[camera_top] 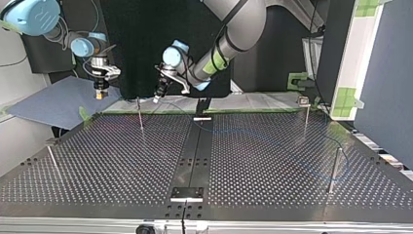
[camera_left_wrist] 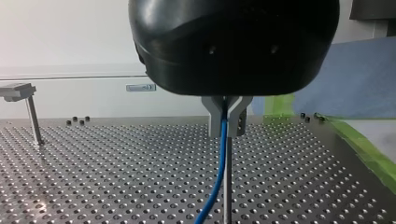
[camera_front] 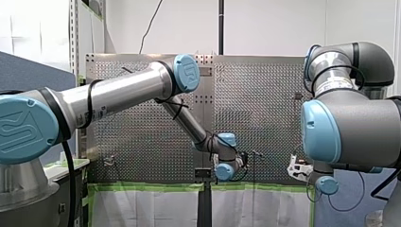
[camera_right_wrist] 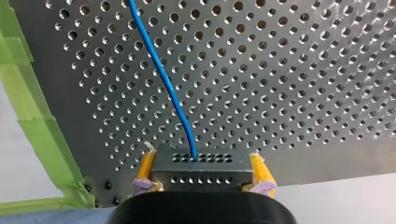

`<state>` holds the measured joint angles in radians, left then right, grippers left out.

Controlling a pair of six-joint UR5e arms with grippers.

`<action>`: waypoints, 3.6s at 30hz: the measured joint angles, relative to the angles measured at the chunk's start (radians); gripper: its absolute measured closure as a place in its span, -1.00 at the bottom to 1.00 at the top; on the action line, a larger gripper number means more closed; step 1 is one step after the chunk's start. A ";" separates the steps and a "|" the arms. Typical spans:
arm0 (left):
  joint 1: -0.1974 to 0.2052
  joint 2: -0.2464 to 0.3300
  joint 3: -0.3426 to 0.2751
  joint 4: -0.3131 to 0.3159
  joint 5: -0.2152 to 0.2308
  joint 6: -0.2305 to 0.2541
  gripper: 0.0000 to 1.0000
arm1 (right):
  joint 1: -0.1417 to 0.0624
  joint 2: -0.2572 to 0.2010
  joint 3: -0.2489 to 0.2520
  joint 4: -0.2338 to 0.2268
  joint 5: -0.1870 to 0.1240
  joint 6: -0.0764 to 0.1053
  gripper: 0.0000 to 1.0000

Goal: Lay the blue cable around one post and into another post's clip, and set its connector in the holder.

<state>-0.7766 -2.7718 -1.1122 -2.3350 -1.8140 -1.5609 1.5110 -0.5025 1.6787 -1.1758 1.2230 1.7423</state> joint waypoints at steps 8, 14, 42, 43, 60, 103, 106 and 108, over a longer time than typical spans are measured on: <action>-0.004 -0.022 0.034 -0.040 -0.001 0.006 1.00 | 0.002 0.000 -0.026 0.025 0.000 -0.001 1.00; 0.000 -0.023 0.055 -0.052 -0.001 0.006 1.00 | 0.004 0.000 -0.045 0.041 0.000 -0.001 1.00; 0.032 -0.024 0.088 -0.094 0.011 0.005 1.00 | 0.017 0.000 -0.130 0.098 -0.007 -0.011 1.00; 0.032 -0.024 0.089 -0.095 0.011 0.005 1.00 | 0.018 0.000 -0.132 0.099 -0.008 -0.011 1.00; 0.042 -0.025 0.109 -0.115 0.007 0.004 1.00 | 0.018 0.000 -0.172 0.120 0.002 -0.013 1.00; 0.018 -0.019 0.063 -0.183 -0.101 0.112 -1.00 | 0.034 0.001 -0.173 0.140 0.001 -0.016 1.00; 0.011 -0.015 0.055 -0.206 -0.088 0.118 -1.00 | 0.035 0.000 -0.173 0.143 0.001 -0.016 1.00; 0.007 -0.004 0.041 -0.218 -0.074 0.129 -1.00 | 0.036 0.000 -0.173 0.144 0.001 -0.016 1.00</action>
<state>-0.7701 -2.7757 -1.0708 -2.5526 -1.8880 -1.4319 1.5465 -0.5021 1.5058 -1.0315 1.2243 1.7259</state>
